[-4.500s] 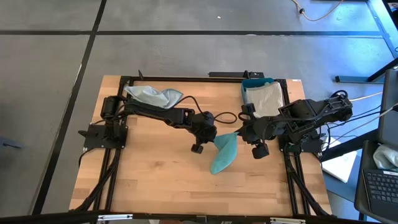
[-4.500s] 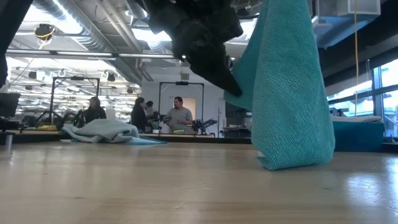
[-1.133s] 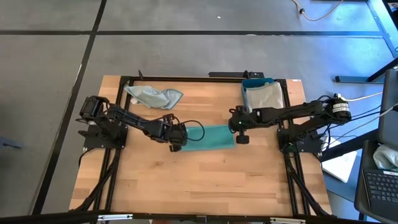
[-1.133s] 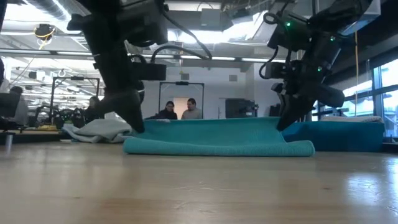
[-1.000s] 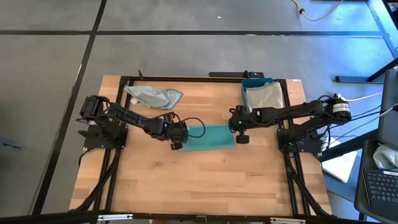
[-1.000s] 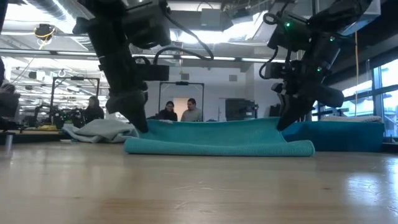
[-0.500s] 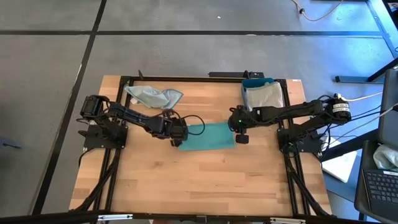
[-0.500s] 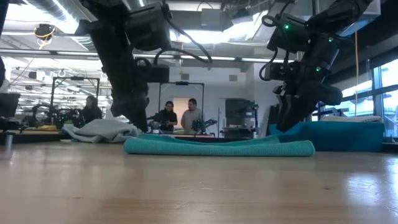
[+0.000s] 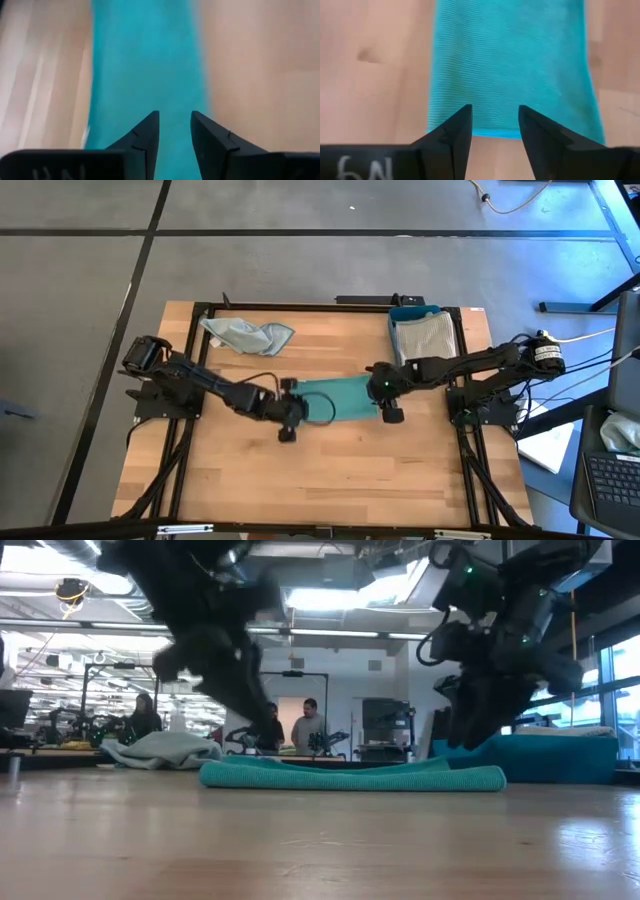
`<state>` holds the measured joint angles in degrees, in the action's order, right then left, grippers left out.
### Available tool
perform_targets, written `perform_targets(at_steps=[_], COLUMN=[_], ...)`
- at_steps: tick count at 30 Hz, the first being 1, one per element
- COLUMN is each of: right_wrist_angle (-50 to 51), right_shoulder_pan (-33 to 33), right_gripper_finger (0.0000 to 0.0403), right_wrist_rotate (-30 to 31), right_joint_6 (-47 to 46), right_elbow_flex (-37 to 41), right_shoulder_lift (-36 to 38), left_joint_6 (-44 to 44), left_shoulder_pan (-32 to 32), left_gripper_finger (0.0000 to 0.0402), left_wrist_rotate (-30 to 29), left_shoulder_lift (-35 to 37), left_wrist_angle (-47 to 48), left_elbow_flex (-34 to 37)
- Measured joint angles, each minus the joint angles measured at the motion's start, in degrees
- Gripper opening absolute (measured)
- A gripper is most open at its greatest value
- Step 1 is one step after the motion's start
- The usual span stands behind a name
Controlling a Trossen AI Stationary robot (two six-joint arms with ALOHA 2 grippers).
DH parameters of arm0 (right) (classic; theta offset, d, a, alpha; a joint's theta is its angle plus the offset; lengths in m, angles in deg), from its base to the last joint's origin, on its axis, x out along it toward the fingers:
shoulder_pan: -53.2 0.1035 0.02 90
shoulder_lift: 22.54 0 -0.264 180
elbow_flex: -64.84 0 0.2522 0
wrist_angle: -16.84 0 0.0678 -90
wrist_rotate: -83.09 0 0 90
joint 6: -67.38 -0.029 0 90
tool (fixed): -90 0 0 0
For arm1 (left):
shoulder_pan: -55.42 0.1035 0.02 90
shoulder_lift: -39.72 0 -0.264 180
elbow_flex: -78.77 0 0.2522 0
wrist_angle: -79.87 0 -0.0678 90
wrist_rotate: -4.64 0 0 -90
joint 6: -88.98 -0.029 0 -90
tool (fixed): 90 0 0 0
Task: Fold microfiber towels
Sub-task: Fold the blue microfiber cloth
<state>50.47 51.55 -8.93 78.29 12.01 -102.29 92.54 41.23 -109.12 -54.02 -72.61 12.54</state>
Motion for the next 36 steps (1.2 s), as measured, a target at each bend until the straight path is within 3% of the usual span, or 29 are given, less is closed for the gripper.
perform_targets(at_steps=[3, 6, 13, 18, 22, 25, 31, 36], right_wrist_angle=[-2.13, -5.03, -12.71, -15.47, -15.67, -15.45, -14.38, -13.09], right_shoulder_pan=[3.20, 6.45, 11.85, 12.80, 12.76, 12.78, 12.85, 13.32], right_gripper_finger=[0.0163, 0.0163, 0.0163, 0.0163, 0.0163, 0.0163, 0.0163, 0.0163], right_wrist_rotate=[-1.62, -3.02, 5.38, 6.48, 1.56, 1.36, 4.24, 2.52], right_joint_6=[-0.20, -2.32, -3.78, -8.36, -13.08, -14.69, -16.55, -16.59], right_elbow_flex=[0.00, 0.13, 5.23, 8.75, 11.83, 13.29, 13.50, 10.89], right_shoulder_lift=[0.00, 0.00, -0.07, -0.04, -0.04, -0.01, 0.13, 1.00], left_joint_6=[-2.80, 0.07, 5.42, 10.05, 12.49, 13.48, 20.68, 27.33], left_shoulder_pan=[-2.04, -2.30, -1.83, -1.55, -3.40, -4.69, -6.35, -7.34], left_gripper_finger=[0.0102, 0.0102, 0.0102, 0.0102, 0.0101, 0.0101, 0.0101, 0.0101], left_wrist_rotate=[-0.71, -0.45, -0.38, 1.23, 3.10, 4.48, 7.34, 7.23], left_shoulder_lift=[0.01, -0.22, -5.28, -8.22, -8.31, -7.86, -7.55, -7.55], left_wrist_angle=[-3.57, -3.22, -4.68, -6.92, -8.14, -9.34, -13.47, -18.89], left_elbow_flex=[-0.07, 0.33, 4.81, 4.67, 4.68, 4.85, 5.06, 5.05])
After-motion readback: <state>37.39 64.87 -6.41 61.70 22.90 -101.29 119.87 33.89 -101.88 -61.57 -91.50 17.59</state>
